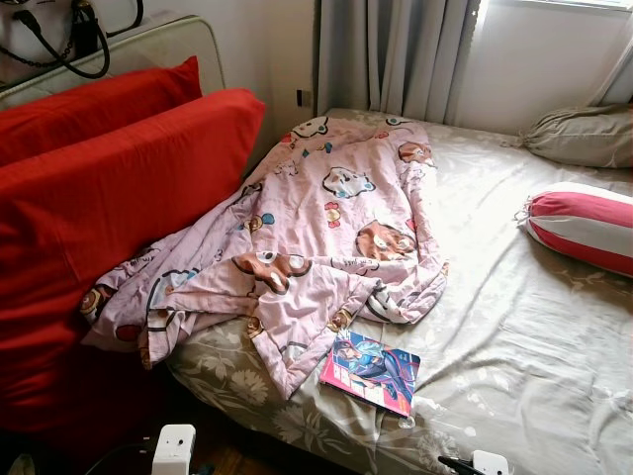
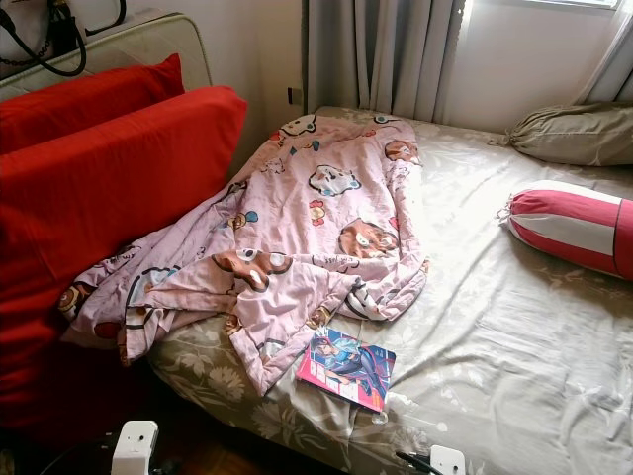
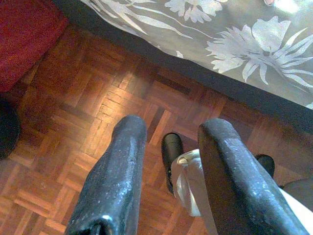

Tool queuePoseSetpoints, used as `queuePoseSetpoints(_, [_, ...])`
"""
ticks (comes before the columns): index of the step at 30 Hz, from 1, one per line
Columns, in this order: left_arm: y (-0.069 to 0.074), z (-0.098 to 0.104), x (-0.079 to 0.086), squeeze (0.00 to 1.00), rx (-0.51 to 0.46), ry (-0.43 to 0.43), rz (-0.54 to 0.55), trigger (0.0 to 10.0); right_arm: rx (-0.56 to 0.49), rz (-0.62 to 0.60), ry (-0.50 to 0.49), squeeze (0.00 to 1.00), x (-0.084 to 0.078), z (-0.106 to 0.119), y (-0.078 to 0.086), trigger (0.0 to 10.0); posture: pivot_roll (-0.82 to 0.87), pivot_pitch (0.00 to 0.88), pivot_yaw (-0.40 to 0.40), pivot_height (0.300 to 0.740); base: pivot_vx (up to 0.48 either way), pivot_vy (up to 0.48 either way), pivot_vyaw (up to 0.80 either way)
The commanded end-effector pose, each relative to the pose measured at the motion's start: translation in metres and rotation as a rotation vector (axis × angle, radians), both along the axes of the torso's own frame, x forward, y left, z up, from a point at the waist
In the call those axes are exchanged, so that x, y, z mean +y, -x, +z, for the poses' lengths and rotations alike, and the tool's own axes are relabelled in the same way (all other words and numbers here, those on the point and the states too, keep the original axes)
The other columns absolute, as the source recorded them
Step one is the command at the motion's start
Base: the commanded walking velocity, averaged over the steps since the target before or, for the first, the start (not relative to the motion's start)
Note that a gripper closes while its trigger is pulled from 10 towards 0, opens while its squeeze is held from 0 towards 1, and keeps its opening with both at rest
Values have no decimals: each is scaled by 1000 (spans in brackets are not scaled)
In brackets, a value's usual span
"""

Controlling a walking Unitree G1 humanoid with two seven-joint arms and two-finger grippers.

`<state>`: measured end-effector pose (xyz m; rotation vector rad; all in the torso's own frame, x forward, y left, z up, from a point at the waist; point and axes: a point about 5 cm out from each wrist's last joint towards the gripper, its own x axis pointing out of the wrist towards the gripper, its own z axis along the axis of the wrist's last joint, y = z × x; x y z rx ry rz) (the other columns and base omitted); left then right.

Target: Clean up the room

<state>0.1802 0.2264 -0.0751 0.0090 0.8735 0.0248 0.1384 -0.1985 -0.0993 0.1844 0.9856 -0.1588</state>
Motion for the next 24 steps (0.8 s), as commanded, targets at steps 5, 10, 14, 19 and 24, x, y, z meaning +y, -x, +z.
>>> queuePoseSetpoints(5, [4,-3,-1,0,27,8,6,10000,14,0,0,0,0,-1,3,10000,66,0,-12,737,0,0,0])
queuePoseSetpoints(10, [4,-3,-1,0,27,8,6,10000,14,0,0,0,0,-1,3,10000,66,0,-12,737,0,0,0])
queuePoseSetpoints(14, [7,-4,-2,0,22,10,1,10000,-22,60,-23,0,13,1,-5,10000,77,0,-14,740,0,0,0])
queuePoseSetpoints(19, [7,-4,-2,0,21,10,-2,10000,-32,67,-29,0,16,1,-7,10000,77,0,-14,740,0,0,0])
queuePoseSetpoints(24, [9,-5,-2,0,29,9,0,10000,-38,67,-29,0,16,2,-8,10000,77,0,-14,740,0,0,0])
